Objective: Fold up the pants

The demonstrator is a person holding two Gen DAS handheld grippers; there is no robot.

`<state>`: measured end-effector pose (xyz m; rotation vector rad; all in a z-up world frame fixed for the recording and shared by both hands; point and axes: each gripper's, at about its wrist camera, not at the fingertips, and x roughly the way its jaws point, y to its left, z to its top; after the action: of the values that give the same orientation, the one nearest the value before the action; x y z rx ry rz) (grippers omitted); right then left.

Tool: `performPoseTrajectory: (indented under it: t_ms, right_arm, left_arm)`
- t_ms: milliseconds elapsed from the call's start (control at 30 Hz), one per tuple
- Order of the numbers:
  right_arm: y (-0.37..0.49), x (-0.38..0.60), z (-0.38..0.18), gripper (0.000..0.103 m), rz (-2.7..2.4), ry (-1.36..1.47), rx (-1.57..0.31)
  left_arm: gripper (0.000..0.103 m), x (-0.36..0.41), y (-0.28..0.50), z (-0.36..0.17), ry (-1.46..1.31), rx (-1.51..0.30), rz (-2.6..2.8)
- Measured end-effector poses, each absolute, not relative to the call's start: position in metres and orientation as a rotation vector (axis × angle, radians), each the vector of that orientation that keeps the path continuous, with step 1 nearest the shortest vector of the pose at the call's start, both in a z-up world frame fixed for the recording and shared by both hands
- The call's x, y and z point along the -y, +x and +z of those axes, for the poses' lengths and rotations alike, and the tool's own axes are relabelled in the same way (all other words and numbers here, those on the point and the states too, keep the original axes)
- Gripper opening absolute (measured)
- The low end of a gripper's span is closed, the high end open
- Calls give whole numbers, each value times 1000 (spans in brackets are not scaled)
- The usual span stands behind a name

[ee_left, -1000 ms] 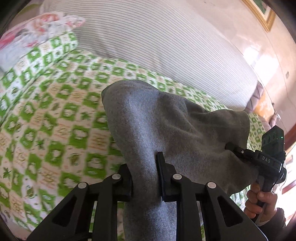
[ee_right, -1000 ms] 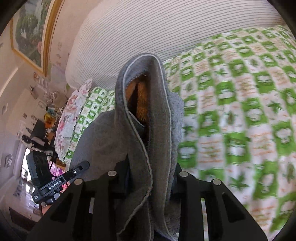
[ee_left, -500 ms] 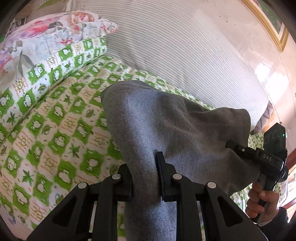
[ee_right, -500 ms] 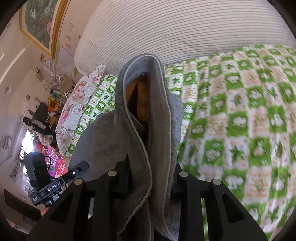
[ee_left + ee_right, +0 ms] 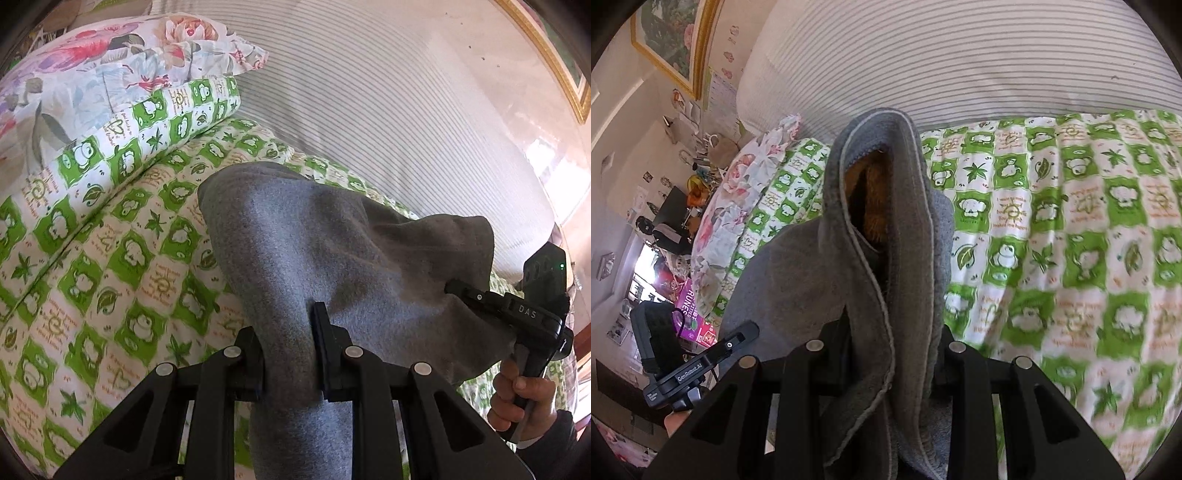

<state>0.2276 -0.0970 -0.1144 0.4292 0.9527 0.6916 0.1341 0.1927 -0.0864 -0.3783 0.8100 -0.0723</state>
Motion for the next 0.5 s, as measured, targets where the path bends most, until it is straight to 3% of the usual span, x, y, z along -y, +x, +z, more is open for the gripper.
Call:
performPoseTrajectory:
  t_ms: [500]
  right_arm:
    - [262,90,-149,33,666,399,-996]
  left_arm:
    - [21,-204,167,-123,-395,-849,-46]
